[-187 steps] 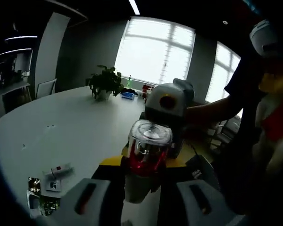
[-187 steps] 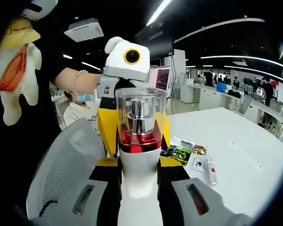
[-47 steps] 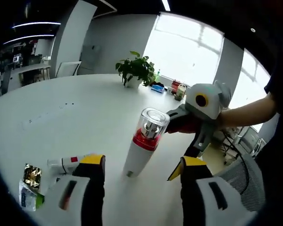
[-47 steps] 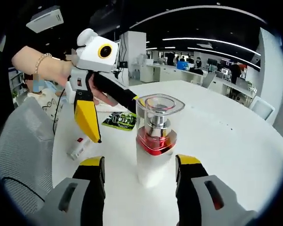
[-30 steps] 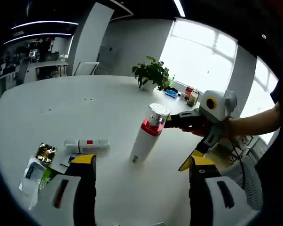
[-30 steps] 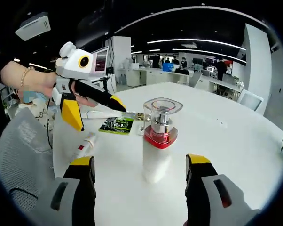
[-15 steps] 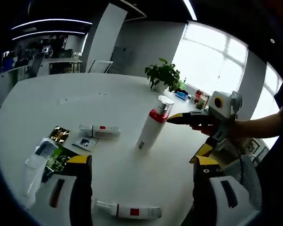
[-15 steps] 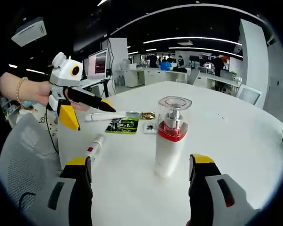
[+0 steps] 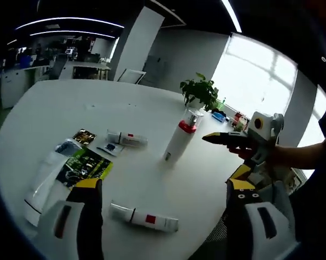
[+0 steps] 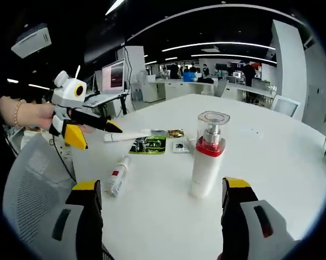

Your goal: Arrange the skincare products in the storage area until every visible bottle or jar stands upright without overlapping.

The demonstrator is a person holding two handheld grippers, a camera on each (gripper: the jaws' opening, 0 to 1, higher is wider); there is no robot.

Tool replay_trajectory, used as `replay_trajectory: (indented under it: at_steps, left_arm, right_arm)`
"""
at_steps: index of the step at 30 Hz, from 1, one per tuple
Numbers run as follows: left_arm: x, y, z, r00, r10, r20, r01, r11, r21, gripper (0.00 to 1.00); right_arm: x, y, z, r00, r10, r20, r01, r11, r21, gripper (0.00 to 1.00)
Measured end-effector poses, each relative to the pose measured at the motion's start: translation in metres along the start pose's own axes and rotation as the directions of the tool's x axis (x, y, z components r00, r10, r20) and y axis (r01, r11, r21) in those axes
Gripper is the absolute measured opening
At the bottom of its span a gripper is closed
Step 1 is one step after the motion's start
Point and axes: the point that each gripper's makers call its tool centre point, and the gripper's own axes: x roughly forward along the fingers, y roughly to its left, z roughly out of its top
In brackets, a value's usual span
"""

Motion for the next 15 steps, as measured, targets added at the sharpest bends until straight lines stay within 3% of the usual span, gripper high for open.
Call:
replay_trajectory:
  at_steps: [8,15]
  left_arm:
    - [-0.021,0.001,-0.019,0.999,0.041,-0.012,-0.041,0.999,-0.016,0.91]
    - [-0.031,0.002,-0.022,0.998,0.065,-0.003,-0.065,0.998,-0.014,0.93]
  right_arm:
    - [-0.005,0.018,-0.012,1.000,0.000,-0.011,0.000,1.000,0.030,0.94]
    - [-0.011,0.026,-0.017,1.000,-0.021,-0.008,0.022,0.998,0.063,0.95]
